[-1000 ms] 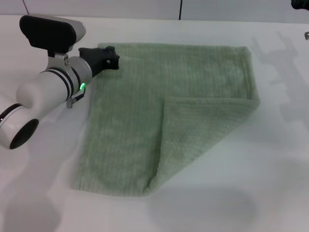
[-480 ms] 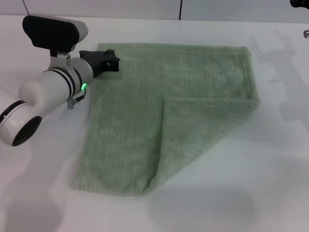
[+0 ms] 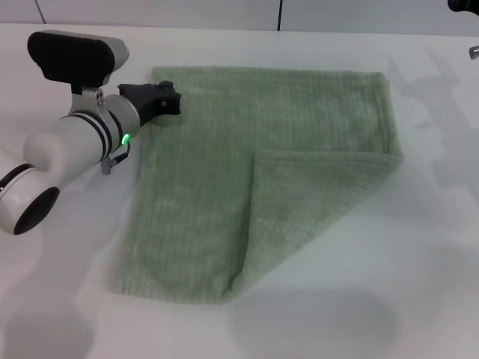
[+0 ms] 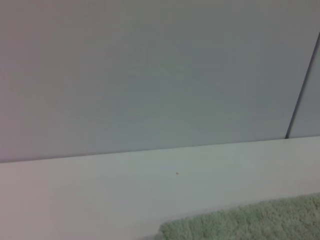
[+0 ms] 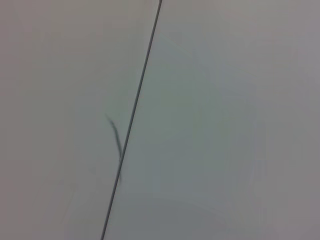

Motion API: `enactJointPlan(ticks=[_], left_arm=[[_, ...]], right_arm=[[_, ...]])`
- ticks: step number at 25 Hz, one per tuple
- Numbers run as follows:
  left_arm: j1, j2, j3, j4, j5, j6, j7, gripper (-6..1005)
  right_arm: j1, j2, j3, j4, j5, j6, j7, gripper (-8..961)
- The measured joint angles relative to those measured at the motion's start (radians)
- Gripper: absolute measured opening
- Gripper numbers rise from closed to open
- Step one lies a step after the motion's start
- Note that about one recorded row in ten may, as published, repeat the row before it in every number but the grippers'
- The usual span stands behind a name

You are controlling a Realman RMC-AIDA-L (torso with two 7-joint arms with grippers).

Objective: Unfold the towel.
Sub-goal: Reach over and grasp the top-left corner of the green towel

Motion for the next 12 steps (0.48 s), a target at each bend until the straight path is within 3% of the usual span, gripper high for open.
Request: enactJointPlan(ticks=[12], left_arm=[[0.032, -0.001, 0.025, 0.0, 0.0, 0.035, -0.02, -1]], right_arm=[[0.0, 0.0, -0.023, -0.001, 0.002, 0.0, 0.0, 757]])
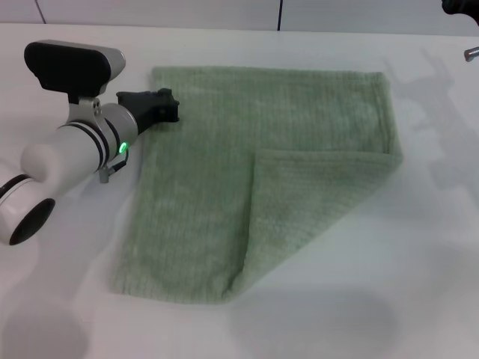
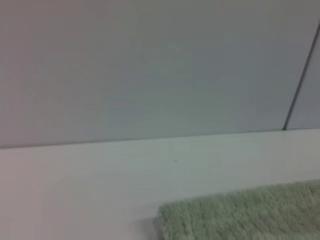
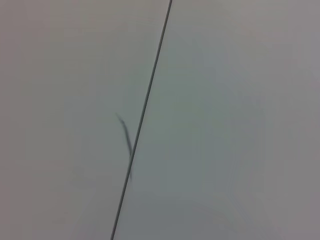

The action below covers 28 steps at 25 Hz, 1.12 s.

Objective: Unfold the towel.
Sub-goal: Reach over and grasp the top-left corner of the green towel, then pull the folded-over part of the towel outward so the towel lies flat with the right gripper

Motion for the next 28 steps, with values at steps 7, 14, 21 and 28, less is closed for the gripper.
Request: enactJointPlan(ticks=[7, 14, 21, 28], left_arm=[[0.001, -0.001, 0.015, 0.0, 0.0, 0.007, -0.018, -1], [0.001, -0.001, 0.015, 0.0, 0.0, 0.014, -0.017, -1], [0.001, -0.001, 0.015, 0.0, 0.0, 0.014, -0.017, -1], [0.001, -0.001, 0.015, 0.001, 0.0, 0.014, -0.017, -1]], right_arm=[[0.0, 0.0, -0.001, 0.0, 0.0, 0.002, 0.002, 756], [0.015, -0.007, -0.055, -0.034, -0.003, 0.083, 0.231, 756], [0.001, -0.027, -0.225, -0.228, -0.12, 0.342, 0.562, 757], [0.035, -0.039, -0.227, -0.384, -0.61, 0.519, 1.059, 756]])
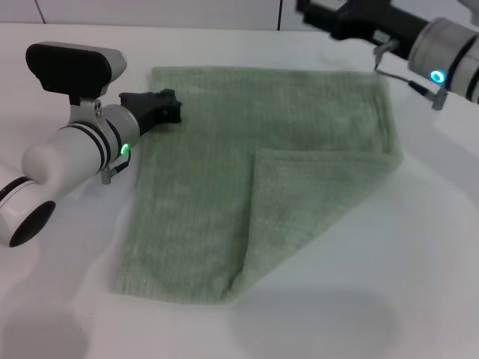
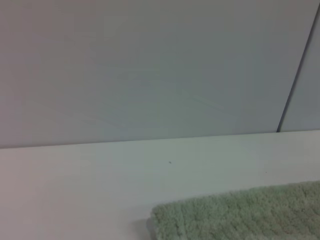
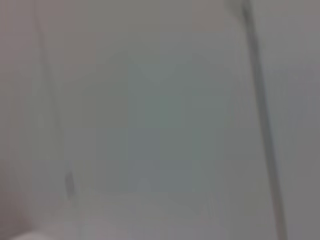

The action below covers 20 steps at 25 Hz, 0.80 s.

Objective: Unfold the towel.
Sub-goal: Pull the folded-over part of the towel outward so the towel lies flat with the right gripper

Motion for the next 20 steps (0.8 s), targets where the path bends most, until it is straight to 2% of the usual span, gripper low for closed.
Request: enactJointPlan(ticks=[5, 6, 7, 11, 12, 16, 20], left_arm=[[0.0, 0.0, 0.0, 0.0, 0.0, 0.001, 0.0, -1], [0.0, 0.0, 0.0, 0.0, 0.0, 0.001, 0.0, -1], [0.0, 0.0, 0.0, -0.001, 0.0, 0.001, 0.0, -1], [0.0, 0.0, 0.0, -0.002, 0.0, 0.001, 0.0, -1], [0.0, 0.0, 0.0, -0.002, 0.0, 0.001, 0.0, -1], [0.0, 0.0, 0.0, -0.002, 0.0, 0.002, 0.0, -1], [0.0, 0.0, 0.0, -0.004, 0.0, 0.002, 0.0, -1]], right_arm=[[0.058, -0.024, 0.006, -0.03, -0.363, -0.011, 0.39, 756], [0.087, -0.031, 0.006, -0.034, -0.492, -0.031, 0.524, 757], [0.087, -0.031, 0.006, -0.034, -0.492, -0.031, 0.524, 757], [0.156, -0.039, 0.007, -0.036, -0.74, -0.126, 0.768, 757], [0.156, -0.039, 0.007, -0.036, -0.74, -0.126, 0.768, 757], [0.207, -0.039, 0.007, -0.037, -0.901, -0.197, 0.913, 758], [0.23, -0.039, 0.007, -0.038, -0.972, -0.233, 0.977, 756]])
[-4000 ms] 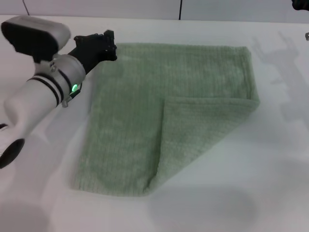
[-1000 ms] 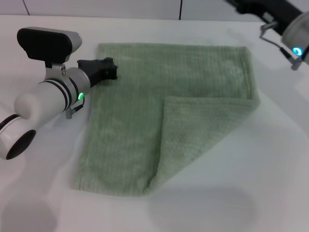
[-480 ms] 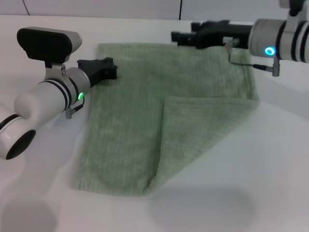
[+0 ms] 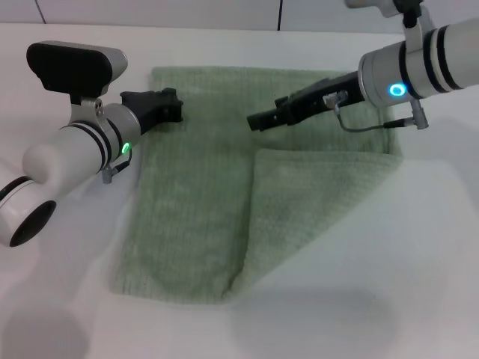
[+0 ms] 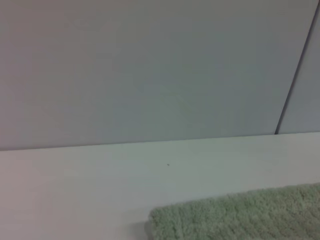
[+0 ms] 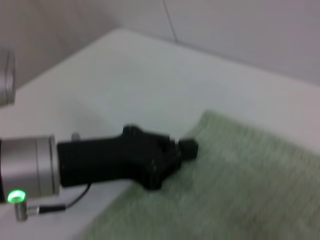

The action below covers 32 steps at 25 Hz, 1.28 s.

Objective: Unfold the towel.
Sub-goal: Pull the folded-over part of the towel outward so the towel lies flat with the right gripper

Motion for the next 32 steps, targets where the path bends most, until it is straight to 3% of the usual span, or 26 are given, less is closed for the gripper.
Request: enactJointPlan(ticks=[6, 14, 18, 21, 24, 32], left_arm=[[-0.004, 0.0, 0.0, 0.002, 0.0, 0.0, 0.0, -2], [-0.006, 0.0, 0.0, 0.002, 0.0, 0.0, 0.0, -2], [-0.005, 0.0, 0.0, 0.002, 0.0, 0.0, 0.0, -2], [-0.004, 0.0, 0.0, -0.001, 0.0, 0.0, 0.0, -2], [-0.002, 0.0, 0.004, -0.005, 0.0, 0.0, 0.0, -2], [0.0, 0.0, 0.009, -0.007, 0.0, 0.0, 0.0, -2]], right_arm=[[0.037, -0.009, 0.0, 0.006, -0.087, -0.08, 0.071, 756], [0.05, -0.002, -0.006, 0.01, -0.135, -0.081, 0.093, 757], [0.052, 0.013, -0.011, 0.018, -0.161, -0.056, 0.09, 757], [0.066, 0.044, -0.011, 0.041, -0.212, -0.011, 0.089, 758], [0.077, 0.059, -0.011, 0.063, -0.233, 0.02, 0.086, 757], [0.08, 0.064, -0.013, 0.067, -0.231, 0.056, 0.076, 757]])
